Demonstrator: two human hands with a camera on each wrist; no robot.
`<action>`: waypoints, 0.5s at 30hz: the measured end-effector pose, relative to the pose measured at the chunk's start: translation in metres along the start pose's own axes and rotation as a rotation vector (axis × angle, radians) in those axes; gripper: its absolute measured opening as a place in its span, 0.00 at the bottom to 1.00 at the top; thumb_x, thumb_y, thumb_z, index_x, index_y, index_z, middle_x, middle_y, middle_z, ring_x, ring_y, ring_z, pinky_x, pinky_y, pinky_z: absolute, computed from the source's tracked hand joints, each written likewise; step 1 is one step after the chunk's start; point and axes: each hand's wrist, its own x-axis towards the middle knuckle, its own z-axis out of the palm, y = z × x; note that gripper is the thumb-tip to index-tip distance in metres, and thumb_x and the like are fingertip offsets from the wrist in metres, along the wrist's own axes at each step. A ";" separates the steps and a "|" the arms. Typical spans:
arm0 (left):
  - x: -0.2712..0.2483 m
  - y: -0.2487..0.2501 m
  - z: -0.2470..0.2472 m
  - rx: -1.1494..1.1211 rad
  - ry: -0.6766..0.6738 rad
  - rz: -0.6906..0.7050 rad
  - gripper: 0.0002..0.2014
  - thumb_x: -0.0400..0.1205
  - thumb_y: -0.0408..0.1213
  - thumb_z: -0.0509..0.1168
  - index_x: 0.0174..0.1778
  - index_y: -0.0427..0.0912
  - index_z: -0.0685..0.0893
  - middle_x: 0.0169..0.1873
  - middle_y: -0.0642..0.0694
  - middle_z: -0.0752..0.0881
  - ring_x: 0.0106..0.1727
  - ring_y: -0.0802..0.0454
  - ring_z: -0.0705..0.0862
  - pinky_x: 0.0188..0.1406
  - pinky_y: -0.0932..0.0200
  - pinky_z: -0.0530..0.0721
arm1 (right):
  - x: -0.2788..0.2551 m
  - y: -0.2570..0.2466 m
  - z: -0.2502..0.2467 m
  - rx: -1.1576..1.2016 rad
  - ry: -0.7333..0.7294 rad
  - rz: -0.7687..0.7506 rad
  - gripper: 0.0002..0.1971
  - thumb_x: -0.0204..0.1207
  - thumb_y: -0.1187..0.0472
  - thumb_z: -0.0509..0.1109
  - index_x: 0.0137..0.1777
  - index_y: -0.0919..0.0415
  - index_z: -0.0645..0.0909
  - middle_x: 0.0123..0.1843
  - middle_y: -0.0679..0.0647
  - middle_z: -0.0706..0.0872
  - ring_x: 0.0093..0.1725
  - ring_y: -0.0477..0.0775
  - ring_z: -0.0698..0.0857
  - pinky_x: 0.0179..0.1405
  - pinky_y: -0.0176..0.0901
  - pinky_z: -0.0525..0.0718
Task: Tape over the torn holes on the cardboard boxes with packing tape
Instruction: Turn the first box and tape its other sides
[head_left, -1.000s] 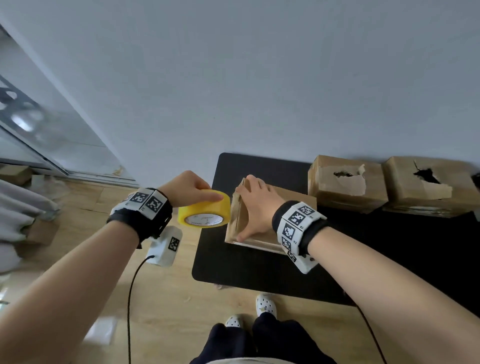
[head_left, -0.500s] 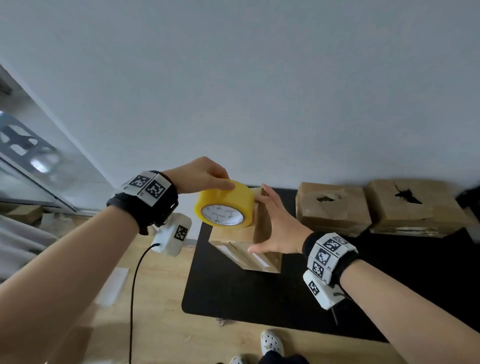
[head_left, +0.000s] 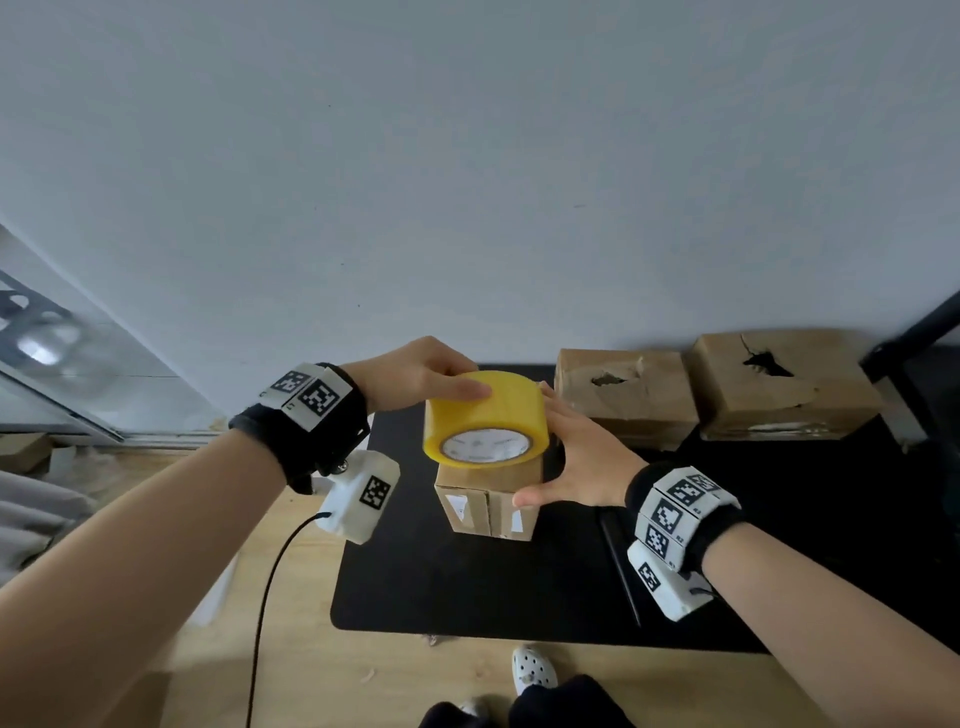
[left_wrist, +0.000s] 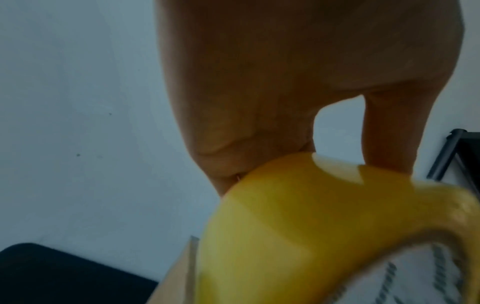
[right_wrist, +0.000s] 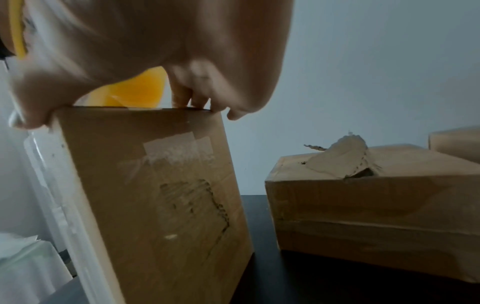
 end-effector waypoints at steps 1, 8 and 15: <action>-0.001 -0.002 -0.007 0.017 0.031 0.010 0.21 0.69 0.56 0.68 0.26 0.39 0.78 0.25 0.48 0.72 0.30 0.54 0.71 0.34 0.61 0.67 | 0.001 0.002 0.000 -0.022 0.012 -0.003 0.53 0.59 0.41 0.83 0.82 0.43 0.58 0.77 0.21 0.48 0.80 0.30 0.38 0.82 0.44 0.47; -0.022 -0.042 -0.038 0.283 0.072 -0.202 0.20 0.64 0.63 0.68 0.32 0.49 0.88 0.23 0.58 0.82 0.27 0.63 0.77 0.33 0.66 0.74 | 0.006 0.004 0.000 -0.105 0.023 0.004 0.56 0.57 0.37 0.82 0.83 0.46 0.56 0.83 0.33 0.51 0.81 0.32 0.41 0.83 0.47 0.49; -0.020 -0.067 -0.033 0.482 0.118 -0.260 0.14 0.77 0.49 0.69 0.24 0.60 0.79 0.21 0.61 0.81 0.28 0.65 0.78 0.31 0.67 0.71 | 0.004 0.002 -0.003 -0.122 0.002 0.016 0.55 0.58 0.38 0.82 0.83 0.46 0.56 0.84 0.33 0.51 0.81 0.32 0.41 0.83 0.47 0.49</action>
